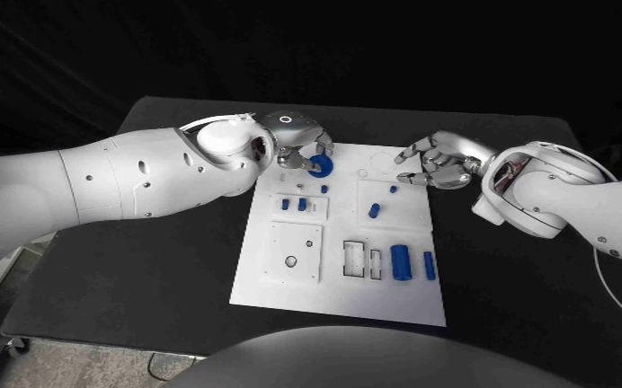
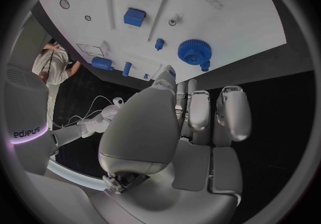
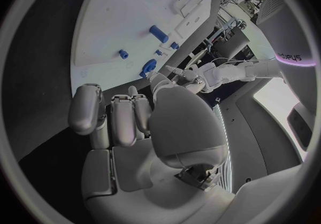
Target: Assemble the parts on the task board
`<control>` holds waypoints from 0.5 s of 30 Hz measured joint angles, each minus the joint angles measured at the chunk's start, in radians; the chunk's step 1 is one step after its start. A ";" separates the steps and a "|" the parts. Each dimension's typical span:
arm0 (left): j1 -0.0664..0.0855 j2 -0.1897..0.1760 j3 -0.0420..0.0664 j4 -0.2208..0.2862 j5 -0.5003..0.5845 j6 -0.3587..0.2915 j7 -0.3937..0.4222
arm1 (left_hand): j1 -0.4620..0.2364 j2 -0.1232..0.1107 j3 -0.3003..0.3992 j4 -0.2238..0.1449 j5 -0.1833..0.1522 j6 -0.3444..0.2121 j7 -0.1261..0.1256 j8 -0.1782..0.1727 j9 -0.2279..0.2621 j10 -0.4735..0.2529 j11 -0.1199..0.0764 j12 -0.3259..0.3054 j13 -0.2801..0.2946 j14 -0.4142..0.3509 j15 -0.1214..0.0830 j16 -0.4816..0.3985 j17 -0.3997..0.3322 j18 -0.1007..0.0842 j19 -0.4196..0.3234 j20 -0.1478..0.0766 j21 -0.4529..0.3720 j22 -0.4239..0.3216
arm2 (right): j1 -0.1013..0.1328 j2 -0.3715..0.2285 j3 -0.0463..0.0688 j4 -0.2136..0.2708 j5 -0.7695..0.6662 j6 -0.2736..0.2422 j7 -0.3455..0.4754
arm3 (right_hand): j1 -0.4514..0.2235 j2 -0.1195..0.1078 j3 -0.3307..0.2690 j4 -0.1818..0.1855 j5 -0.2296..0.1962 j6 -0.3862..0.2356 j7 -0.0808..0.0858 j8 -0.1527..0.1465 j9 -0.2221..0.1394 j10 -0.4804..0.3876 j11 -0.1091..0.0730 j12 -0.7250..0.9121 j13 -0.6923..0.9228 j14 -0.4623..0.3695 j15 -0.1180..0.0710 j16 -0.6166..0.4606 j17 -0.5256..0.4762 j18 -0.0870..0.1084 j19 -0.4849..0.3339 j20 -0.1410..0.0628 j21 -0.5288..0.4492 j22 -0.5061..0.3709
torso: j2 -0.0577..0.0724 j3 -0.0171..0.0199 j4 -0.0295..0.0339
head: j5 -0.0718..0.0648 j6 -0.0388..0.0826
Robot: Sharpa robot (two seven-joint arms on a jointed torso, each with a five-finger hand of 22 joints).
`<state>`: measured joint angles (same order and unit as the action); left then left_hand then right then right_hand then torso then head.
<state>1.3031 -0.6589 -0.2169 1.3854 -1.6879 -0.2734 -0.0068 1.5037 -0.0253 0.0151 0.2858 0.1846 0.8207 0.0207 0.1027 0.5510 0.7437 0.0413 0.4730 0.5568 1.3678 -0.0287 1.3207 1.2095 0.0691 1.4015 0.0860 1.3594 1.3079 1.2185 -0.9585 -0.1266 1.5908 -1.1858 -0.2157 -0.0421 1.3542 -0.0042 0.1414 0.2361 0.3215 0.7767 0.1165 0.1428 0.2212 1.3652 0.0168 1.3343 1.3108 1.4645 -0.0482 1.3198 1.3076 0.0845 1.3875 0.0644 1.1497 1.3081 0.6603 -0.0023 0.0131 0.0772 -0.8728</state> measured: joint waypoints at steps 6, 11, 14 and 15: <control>-0.016 0.012 0.000 -0.003 -0.020 0.026 -0.001 | -0.010 -0.010 0.012 -0.001 -0.011 0.014 -0.003 -0.002 -0.016 0.015 -0.001 0.047 0.020 0.000 0.000 0.006 -0.003 0.000 0.002 0.002 0.000 0.000 | 0.000 0.000 0.000 0.001 0.001 -0.003 0.002 | -0.004 -0.004 0.000 0.000 0.000 0.000 0.000 0.000 -0.001 -0.007 0.004 -0.008 -0.001 0.000 0.000 -0.004 0.000 0.000 0.000 0.000 -0.006 0.000 | -0.001 0.0002 0.0006 | 0.000 0.000; -0.024 0.018 0.000 -0.004 -0.030 0.043 -0.001 | -0.016 -0.016 0.017 -0.001 -0.017 0.026 -0.001 -0.003 -0.023 0.015 -0.001 0.072 0.032 0.000 0.000 0.006 -0.008 0.000 0.002 0.002 0.000 0.000 | 0.000 0.000 0.000 0.001 0.001 -0.004 0.003 | -0.004 -0.004 0.000 0.000 0.000 0.000 0.000 0.000 -0.001 -0.007 0.004 -0.008 -0.001 0.000 0.000 -0.006 0.000 0.000 0.000 0.000 -0.011 0.000 | -0.001 -0.0001 0.0000 | -0.002 0.000; -0.027 0.018 0.000 -0.002 -0.033 0.049 -0.001 | -0.016 -0.016 0.017 -0.001 -0.022 0.030 0.002 -0.003 -0.026 0.015 -0.001 0.082 0.038 0.000 0.000 0.006 -0.011 0.000 0.002 0.002 0.000 0.000 | 0.000 -0.002 0.000 0.002 0.001 -0.005 0.004 | -0.004 -0.004 0.000 0.000 0.000 0.000 0.000 0.000 -0.001 -0.007 0.004 -0.008 -0.001 0.000 0.000 -0.006 0.000 0.000 0.000 0.000 -0.011 0.000 | -0.002 -0.0001 -0.0003 | -0.003 0.000; -0.027 0.018 0.000 -0.001 -0.034 0.051 -0.001 | -0.019 -0.019 0.018 0.000 -0.022 0.030 0.002 -0.002 -0.027 0.015 -0.001 0.089 0.041 0.000 0.000 0.006 -0.012 0.000 0.001 0.002 0.000 0.000 | 0.000 -0.003 0.000 0.002 0.001 -0.005 0.004 | -0.004 -0.004 0.000 0.000 0.000 0.000 0.000 0.000 -0.001 -0.007 0.004 -0.008 -0.001 0.000 0.000 -0.006 0.000 0.000 0.000 0.000 -0.011 0.000 | -0.002 -0.0001 -0.0002 | -0.003 0.000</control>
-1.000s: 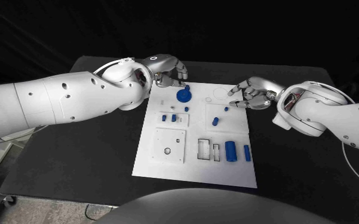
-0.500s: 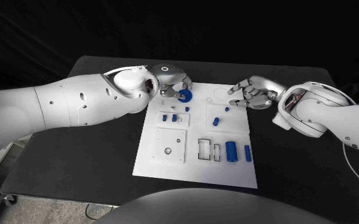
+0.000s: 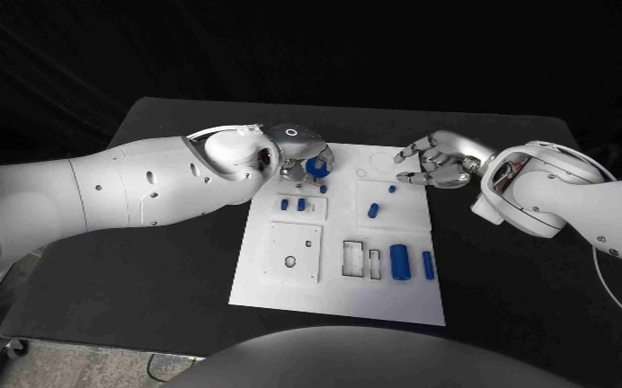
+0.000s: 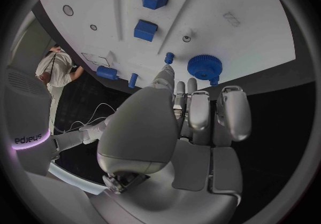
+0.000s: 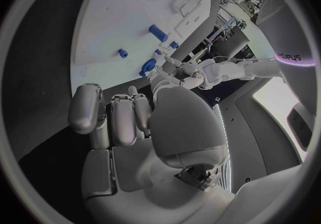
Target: Assemble the parts on the task board
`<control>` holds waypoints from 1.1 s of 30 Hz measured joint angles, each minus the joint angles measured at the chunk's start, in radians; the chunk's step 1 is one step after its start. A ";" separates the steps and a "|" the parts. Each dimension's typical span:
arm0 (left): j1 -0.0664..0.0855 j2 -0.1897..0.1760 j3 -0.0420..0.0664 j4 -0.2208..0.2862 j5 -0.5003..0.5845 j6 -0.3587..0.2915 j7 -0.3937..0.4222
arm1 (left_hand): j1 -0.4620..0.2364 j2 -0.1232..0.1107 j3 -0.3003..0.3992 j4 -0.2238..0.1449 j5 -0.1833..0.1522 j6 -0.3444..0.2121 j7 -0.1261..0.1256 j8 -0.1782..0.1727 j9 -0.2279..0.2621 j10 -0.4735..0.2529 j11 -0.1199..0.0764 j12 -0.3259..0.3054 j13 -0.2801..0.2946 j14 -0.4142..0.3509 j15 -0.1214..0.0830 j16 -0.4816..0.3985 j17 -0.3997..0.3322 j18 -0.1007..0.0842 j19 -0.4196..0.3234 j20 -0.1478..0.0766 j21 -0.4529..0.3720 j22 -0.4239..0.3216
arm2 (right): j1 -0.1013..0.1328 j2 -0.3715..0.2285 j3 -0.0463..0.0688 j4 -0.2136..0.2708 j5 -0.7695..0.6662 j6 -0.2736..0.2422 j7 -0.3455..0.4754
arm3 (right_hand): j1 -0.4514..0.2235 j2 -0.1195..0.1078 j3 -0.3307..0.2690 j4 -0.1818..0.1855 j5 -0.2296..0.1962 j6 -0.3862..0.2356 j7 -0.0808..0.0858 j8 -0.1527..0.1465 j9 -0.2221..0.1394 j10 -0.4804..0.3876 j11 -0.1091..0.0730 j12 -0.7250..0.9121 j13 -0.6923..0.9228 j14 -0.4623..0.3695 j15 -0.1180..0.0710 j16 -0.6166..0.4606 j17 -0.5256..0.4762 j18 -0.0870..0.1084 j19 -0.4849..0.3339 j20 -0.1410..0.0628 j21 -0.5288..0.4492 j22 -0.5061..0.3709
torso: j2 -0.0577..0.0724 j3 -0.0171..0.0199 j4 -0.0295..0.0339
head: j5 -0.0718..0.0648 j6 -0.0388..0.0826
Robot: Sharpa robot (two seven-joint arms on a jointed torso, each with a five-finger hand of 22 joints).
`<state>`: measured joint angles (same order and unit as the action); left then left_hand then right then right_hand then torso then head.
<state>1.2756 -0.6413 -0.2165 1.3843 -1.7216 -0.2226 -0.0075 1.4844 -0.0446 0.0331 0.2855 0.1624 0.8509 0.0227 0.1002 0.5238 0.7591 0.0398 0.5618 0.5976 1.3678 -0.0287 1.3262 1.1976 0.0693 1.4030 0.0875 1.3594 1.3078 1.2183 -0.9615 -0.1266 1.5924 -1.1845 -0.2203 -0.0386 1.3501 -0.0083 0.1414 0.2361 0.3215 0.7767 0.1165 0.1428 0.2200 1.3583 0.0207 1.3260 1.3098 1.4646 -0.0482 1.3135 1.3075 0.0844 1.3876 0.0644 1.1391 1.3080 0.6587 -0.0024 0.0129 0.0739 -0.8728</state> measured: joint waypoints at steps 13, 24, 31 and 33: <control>-0.024 0.000 0.000 0.007 -0.006 0.016 0.007 | -0.001 0.000 0.026 -0.005 0.015 0.032 0.008 0.006 -0.008 -0.004 -0.004 0.054 0.031 -0.004 -0.004 0.000 -0.017 0.000 0.000 0.000 -0.006 0.000 | -0.001 -0.002 0.000 -0.001 0.002 0.000 0.000 | 0.000 0.000 0.003 0.003 0.000 0.000 0.000 0.000 -0.001 -0.004 -0.003 -0.010 0.001 0.000 0.000 -0.011 0.000 0.000 -0.007 0.000 -0.007 0.000 | 0.000 -0.0001 0.0003 | -0.004 0.000; -0.038 0.018 0.000 -0.012 -0.007 0.017 0.017 | 0.026 -0.003 0.066 -0.017 0.069 0.042 0.011 0.012 -0.012 -0.009 -0.013 0.071 0.036 -0.011 -0.011 0.000 -0.035 0.000 0.000 0.000 -0.010 0.000 | -0.002 -0.005 0.000 0.000 0.005 0.000 0.000 | 0.000 0.000 0.003 0.003 0.000 0.004 0.004 0.000 -0.002 -0.007 0.000 -0.017 0.000 0.000 0.000 -0.012 0.000 0.000 -0.007 0.000 -0.011 0.000 | 0.001 -0.0003 -0.0004 | -0.006 0.000; -0.040 0.024 0.001 -0.022 -0.008 0.016 0.021 | 0.037 -0.003 0.094 -0.022 0.099 0.046 0.014 0.016 -0.012 -0.002 -0.020 0.071 0.026 -0.018 -0.011 0.000 -0.047 0.000 0.000 0.000 -0.014 0.000 | -0.003 -0.005 0.000 0.001 0.007 0.000 0.000 | 0.000 0.000 0.003 0.003 0.000 0.004 0.004 0.000 -0.002 -0.011 -0.003 -0.018 0.000 0.000 0.000 -0.017 0.001 0.000 -0.007 0.000 -0.016 0.000 | 0.001 0.0004 0.0000 | -0.008 0.000; -0.040 0.025 0.001 -0.023 -0.008 0.016 0.021 | 0.043 0.000 0.102 -0.023 0.102 0.052 0.020 0.022 -0.012 0.002 -0.024 0.071 0.022 -0.018 -0.011 -0.001 -0.049 0.000 0.000 0.000 -0.014 0.000 | -0.003 -0.005 0.000 0.002 0.007 0.000 0.000 | 0.000 0.000 0.003 0.003 0.000 0.004 0.004 0.000 -0.003 -0.014 0.000 -0.021 0.000 0.000 0.000 -0.017 0.001 0.000 -0.007 0.000 -0.016 0.000 | 0.000 0.0003 0.0000 | -0.008 0.000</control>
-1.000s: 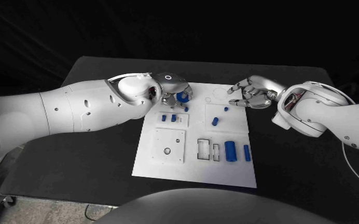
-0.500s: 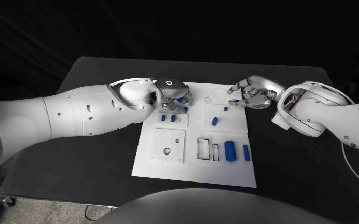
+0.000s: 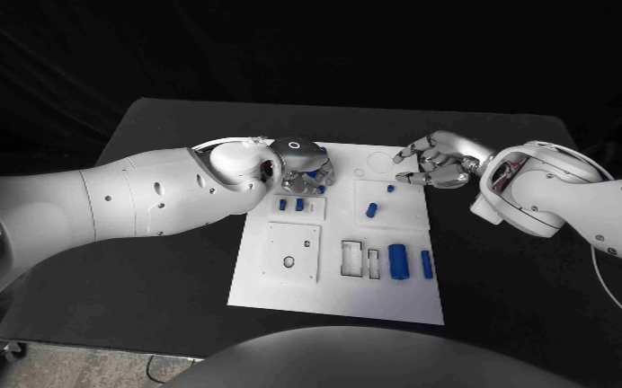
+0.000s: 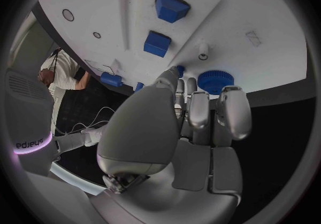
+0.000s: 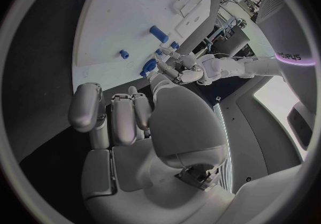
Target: Assemble the parts on the task board
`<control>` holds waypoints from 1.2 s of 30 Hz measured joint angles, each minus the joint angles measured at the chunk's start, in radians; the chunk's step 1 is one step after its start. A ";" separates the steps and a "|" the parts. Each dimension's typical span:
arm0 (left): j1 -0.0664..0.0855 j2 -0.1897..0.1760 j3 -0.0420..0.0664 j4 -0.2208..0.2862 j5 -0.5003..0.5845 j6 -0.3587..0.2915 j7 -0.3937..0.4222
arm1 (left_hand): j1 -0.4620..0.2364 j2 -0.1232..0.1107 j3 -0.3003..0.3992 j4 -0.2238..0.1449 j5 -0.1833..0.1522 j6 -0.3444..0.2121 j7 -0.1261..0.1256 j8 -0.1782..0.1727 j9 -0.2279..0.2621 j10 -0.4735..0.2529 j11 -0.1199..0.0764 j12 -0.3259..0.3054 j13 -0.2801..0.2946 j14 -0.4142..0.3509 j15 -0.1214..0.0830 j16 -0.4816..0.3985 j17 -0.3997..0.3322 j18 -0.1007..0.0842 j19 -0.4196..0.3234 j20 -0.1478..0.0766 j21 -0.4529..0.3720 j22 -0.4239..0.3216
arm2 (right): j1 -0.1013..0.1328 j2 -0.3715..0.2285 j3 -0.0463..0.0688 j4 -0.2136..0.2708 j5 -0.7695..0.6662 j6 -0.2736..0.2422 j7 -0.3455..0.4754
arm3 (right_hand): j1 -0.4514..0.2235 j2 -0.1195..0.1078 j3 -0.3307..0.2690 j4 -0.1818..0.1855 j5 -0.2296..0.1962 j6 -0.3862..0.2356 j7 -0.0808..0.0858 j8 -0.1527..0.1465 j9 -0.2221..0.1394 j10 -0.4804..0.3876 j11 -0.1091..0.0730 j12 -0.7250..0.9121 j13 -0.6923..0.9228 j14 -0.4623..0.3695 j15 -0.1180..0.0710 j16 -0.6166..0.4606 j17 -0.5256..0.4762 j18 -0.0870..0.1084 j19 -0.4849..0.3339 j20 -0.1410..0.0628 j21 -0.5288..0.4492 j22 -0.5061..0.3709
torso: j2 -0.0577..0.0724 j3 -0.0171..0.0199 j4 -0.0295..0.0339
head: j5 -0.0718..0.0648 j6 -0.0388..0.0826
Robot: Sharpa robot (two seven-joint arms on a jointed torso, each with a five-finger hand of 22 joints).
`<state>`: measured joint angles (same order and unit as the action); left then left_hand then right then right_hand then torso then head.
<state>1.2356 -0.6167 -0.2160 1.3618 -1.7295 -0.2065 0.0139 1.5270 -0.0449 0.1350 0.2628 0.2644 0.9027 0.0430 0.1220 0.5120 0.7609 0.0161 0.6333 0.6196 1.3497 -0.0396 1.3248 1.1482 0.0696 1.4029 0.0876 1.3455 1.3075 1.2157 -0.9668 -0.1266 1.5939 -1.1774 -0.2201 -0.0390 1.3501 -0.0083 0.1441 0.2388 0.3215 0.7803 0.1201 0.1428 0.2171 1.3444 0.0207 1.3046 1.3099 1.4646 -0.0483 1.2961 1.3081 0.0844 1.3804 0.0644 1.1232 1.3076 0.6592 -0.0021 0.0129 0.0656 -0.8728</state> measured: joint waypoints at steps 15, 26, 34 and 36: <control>-0.003 0.010 0.000 -0.011 0.000 0.012 0.001 | 0.008 -0.004 0.039 -0.001 0.005 0.025 0.003 0.017 0.000 0.037 -0.005 -0.030 -0.049 -0.015 -0.007 -0.015 -0.032 0.000 0.000 0.000 -0.007 0.000 | 0.000 -0.001 0.000 0.001 0.001 0.000 0.000 | 0.000 0.000 0.000 0.000 0.000 0.003 -0.003 0.000 0.000 -0.007 0.000 -0.009 0.000 0.000 0.000 -0.004 0.000 0.000 0.000 0.000 -0.006 0.000 | -0.001 0.0001 -0.0001 | -0.005 0.000; -0.006 0.016 0.000 -0.020 -0.001 0.025 0.002 | 0.007 -0.013 0.068 -0.013 0.005 0.051 0.010 0.033 0.001 0.089 -0.009 -0.047 -0.080 -0.024 -0.009 -0.028 -0.060 0.000 0.000 0.000 -0.015 0.000 | -0.001 -0.001 0.000 0.000 0.002 -0.001 0.000 | 0.000 0.000 0.003 0.003 0.000 0.003 -0.003 0.000 -0.001 -0.007 0.000 -0.015 0.001 0.000 0.000 -0.008 0.000 0.000 0.000 0.000 -0.006 0.000 | -0.001 0.0001 -0.0001 | -0.006 0.000; -0.007 0.016 0.001 -0.022 -0.001 0.015 0.012 | 0.016 -0.028 0.103 -0.049 0.015 0.125 0.017 0.076 0.021 0.195 -0.011 -0.099 -0.138 -0.029 -0.014 -0.051 -0.113 0.000 0.014 -0.014 0.011 0.000 | -0.002 -0.001 0.000 -0.001 0.002 -0.003 0.000 | 0.000 0.000 0.006 0.000 0.000 0.003 -0.003 0.000 -0.002 -0.015 0.000 -0.024 -0.001 0.000 0.000 -0.012 0.000 0.000 -0.004 -0.004 -0.011 0.000 | -0.001 0.0000 0.0002 | -0.007 0.000; -0.007 0.016 0.001 -0.022 -0.001 0.008 0.015 | 0.021 -0.033 0.112 -0.057 0.024 0.138 0.019 0.086 0.022 0.226 -0.009 -0.128 -0.164 -0.027 -0.011 -0.051 -0.118 0.000 0.026 -0.018 0.022 0.000 | -0.002 -0.001 0.000 -0.001 0.002 -0.003 0.000 | 0.000 0.000 0.006 0.000 0.000 0.003 -0.003 0.000 -0.002 -0.015 0.000 -0.024 -0.001 0.000 0.000 -0.012 0.000 0.000 -0.007 0.000 -0.011 0.001 | -0.001 0.0001 0.0003 | -0.007 0.000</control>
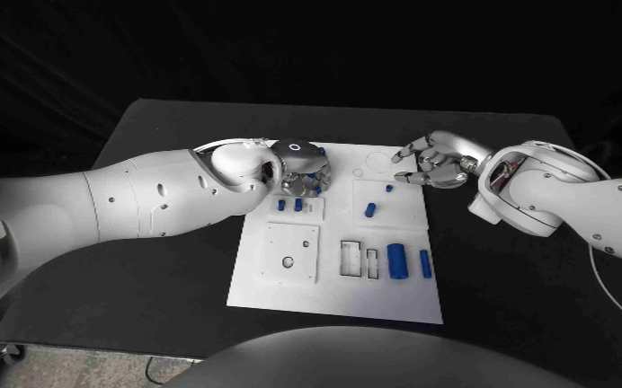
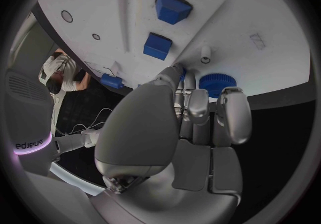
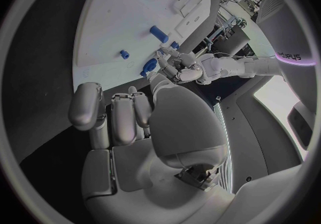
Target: Assemble the parts on the task board
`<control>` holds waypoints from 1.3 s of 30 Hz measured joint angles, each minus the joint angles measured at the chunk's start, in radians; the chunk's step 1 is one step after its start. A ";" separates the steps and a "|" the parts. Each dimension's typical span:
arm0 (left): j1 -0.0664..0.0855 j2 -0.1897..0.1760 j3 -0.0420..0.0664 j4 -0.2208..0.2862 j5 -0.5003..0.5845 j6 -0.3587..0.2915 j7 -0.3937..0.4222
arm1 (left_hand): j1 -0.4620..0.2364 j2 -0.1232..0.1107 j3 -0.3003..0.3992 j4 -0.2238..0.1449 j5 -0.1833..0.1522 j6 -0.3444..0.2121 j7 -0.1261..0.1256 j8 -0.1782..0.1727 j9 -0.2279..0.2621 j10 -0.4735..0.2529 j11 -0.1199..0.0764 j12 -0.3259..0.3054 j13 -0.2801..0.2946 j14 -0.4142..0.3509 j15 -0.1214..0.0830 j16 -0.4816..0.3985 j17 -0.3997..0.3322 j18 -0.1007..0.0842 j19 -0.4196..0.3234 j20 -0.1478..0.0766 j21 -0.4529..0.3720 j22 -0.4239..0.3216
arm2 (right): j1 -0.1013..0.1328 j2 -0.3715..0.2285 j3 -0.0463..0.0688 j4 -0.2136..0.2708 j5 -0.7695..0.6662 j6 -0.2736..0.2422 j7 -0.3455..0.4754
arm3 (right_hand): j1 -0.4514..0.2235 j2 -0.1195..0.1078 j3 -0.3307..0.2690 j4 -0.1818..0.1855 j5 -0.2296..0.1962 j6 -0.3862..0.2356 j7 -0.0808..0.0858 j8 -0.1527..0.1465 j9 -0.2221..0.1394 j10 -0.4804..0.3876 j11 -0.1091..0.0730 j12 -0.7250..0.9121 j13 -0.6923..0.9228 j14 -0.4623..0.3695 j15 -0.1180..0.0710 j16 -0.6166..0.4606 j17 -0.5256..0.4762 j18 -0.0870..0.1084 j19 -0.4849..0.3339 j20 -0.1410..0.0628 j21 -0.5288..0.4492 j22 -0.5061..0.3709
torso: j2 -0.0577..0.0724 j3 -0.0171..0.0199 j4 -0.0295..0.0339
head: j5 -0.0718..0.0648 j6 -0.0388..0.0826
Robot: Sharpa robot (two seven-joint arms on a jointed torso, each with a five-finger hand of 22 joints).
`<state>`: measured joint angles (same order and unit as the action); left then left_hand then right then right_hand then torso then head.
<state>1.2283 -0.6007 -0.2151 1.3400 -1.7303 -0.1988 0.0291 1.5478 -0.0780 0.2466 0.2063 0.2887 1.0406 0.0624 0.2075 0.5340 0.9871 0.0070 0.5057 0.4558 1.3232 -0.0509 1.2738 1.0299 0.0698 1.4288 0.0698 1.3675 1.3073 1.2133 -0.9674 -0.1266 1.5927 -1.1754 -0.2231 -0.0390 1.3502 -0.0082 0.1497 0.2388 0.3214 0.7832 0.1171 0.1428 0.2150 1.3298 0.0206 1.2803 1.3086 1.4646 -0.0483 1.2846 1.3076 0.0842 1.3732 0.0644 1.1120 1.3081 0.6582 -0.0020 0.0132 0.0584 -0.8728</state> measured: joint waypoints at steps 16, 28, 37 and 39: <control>0.015 -0.092 0.004 0.045 0.003 -0.092 0.018 | -0.015 -0.019 0.051 -0.007 -0.010 0.016 -0.005 0.006 0.000 0.103 0.002 -0.173 -0.140 0.009 -0.002 -0.031 -0.066 -0.015 0.006 -0.004 0.003 0.001 | -0.002 -0.002 0.000 -0.004 0.001 0.000 -0.002 | 0.000 0.000 0.000 0.000 0.000 0.004 0.004 0.000 -0.002 -0.007 0.000 -0.012 0.000 0.000 0.000 -0.011 0.000 0.009 0.000 0.000 -0.016 0.000 | 0.000 0.0004 0.0019 | 0.003 0.000; 0.029 -0.153 0.006 0.073 0.025 -0.085 0.011 | -0.027 -0.031 0.062 0.004 -0.036 0.024 -0.007 -0.009 0.014 0.109 0.003 -0.220 -0.180 0.009 -0.002 -0.037 -0.081 -0.015 0.006 -0.004 -0.002 0.001 | -0.003 0.002 0.000 -0.008 0.004 0.005 -0.004 | 0.000 0.000 0.006 0.000 0.000 0.004 0.004 0.000 -0.004 -0.014 0.000 -0.023 -0.001 0.000 0.000 -0.023 0.000 0.015 -0.007 0.000 -0.027 0.000 | 0.000 -0.0008 0.0012 | 0.005 0.000; 0.030 -0.157 0.004 0.076 0.034 -0.035 0.001 | -0.031 -0.035 0.067 0.004 -0.040 0.026 -0.005 -0.021 0.006 0.109 0.003 -0.237 -0.194 0.009 -0.002 -0.042 -0.088 -0.015 0.006 -0.004 -0.008 0.001 | -0.005 0.004 0.000 -0.009 0.005 0.010 -0.006 | 0.000 0.000 0.006 0.000 0.000 0.004 0.004 -0.004 -0.004 -0.014 0.000 -0.023 -0.001 0.000 0.000 -0.023 0.000 0.015 -0.007 0.000 -0.032 0.000 | 0.001 -0.0012 -0.0007 | 0.007 0.000; 0.030 -0.156 0.003 0.077 0.035 -0.028 0.000 | -0.031 -0.035 0.067 0.004 -0.040 0.026 -0.005 -0.021 0.005 0.109 0.003 -0.239 -0.194 0.009 -0.002 -0.042 -0.088 -0.015 0.006 -0.004 -0.008 0.001 | -0.005 0.004 0.000 -0.010 0.005 0.010 -0.006 | 0.000 0.000 0.006 0.000 0.000 0.004 0.004 -0.004 -0.004 -0.014 0.000 -0.023 -0.001 0.000 0.000 -0.023 0.000 0.015 -0.007 0.000 -0.032 0.000 | 0.001 -0.0012 -0.0007 | 0.006 0.000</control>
<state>1.2582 -0.7571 -0.2118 1.4170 -1.6952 -0.2267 0.0287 1.5169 -0.1126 0.3139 0.2107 0.2490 1.0669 0.0570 0.1868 0.5394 1.0966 0.0095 0.2666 0.2614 1.3318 -0.0533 1.2321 0.9418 0.0546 1.4351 0.0661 1.3593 1.3078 1.2079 -0.9636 -0.1266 1.5831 -1.1699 -0.2130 -0.0451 1.3503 -0.0081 0.1553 0.2388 0.3214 0.7868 0.1207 0.1389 0.2111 1.3157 0.0207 1.2571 1.3078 1.4646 -0.0483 1.2616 1.3081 0.0996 1.3662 0.0644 1.0803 1.3077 0.6591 -0.0032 0.0126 0.0641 -0.8728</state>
